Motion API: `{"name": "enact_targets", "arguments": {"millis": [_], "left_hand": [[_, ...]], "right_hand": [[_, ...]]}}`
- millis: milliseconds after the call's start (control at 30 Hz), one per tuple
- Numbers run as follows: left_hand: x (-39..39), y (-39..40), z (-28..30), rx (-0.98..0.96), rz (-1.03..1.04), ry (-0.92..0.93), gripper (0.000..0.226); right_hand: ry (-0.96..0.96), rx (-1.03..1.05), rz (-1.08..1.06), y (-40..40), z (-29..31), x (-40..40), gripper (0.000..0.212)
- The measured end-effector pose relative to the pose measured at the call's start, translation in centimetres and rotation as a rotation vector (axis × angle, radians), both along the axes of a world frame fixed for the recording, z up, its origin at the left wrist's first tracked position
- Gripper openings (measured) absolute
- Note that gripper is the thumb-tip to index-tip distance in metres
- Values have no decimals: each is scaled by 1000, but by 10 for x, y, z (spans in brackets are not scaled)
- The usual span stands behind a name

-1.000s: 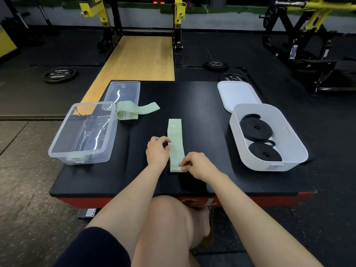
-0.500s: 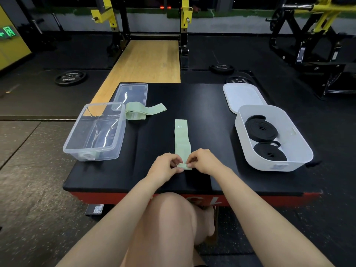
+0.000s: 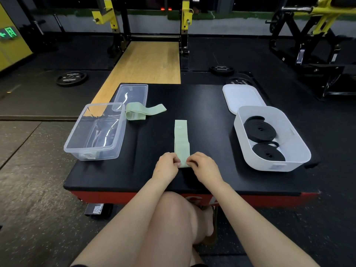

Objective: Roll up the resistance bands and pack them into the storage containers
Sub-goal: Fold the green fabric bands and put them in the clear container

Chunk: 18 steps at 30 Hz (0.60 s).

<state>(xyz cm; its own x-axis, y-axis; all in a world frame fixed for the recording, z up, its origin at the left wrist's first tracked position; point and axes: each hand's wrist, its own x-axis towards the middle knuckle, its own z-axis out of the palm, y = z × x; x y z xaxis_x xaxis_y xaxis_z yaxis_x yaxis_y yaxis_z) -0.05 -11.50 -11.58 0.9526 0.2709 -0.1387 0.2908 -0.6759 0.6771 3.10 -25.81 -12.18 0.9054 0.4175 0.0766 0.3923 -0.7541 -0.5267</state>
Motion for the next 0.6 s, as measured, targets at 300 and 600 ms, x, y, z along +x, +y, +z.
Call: {"name": "enact_targets", "arguments": {"millis": [300, 600], "left_hand": [[3, -4, -3, 65, 53, -39, 12], [2, -1, -4, 182, -125, -137, 23]], "right_hand": [[-70, 5, 22, -2, -8, 1, 20], [82, -8, 7, 5, 3, 18, 20]]}}
